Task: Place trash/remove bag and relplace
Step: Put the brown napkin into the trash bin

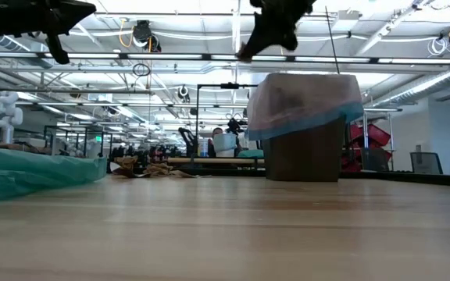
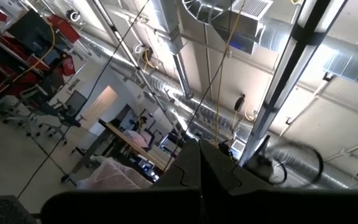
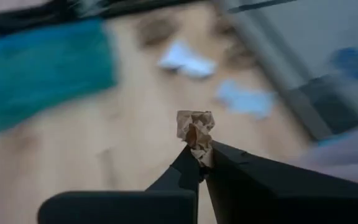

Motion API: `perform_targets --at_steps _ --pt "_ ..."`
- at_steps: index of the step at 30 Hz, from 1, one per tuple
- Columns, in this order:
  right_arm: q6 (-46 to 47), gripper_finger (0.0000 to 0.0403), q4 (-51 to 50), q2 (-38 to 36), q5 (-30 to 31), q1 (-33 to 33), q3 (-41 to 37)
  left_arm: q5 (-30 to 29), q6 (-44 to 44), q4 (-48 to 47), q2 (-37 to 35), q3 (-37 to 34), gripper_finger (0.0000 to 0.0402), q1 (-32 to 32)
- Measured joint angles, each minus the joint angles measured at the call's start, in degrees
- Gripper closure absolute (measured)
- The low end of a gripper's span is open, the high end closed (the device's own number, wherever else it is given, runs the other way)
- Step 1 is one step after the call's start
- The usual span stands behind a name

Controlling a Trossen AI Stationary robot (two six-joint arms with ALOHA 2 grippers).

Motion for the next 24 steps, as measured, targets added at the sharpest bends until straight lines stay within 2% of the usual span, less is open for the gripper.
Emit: perform_targets --at_steps 4,10,15,20,24 --pt "-0.89 0.0402 -7.44 -0.04 5.14 -6.64 7.10 0.01 -0.89 0.06 0.69 2.05 0.0402 -0.01" --pt "1.27 0.0403 -19.06 0.16 4.51 -17.97 8.91 0.58 -1.24 -2.54 5.54 7.53 0.0402 0.00" --pt "4.79 0.0393 -22.40 0.63 3.76 -24.43 8.90 3.42 1.96 -13.15 14.60 15.65 0.0402 0.01" --pt "9.18 0.0338 -22.36 0.59 -6.62 -28.38 8.90 3.58 7.83 -27.92 26.15 25.94 0.0402 0.06" --pt "11.30 0.0268 -22.27 0.57 -9.13 -29.10 8.90 3.47 12.06 -40.49 34.16 33.67 0.0402 1.53"
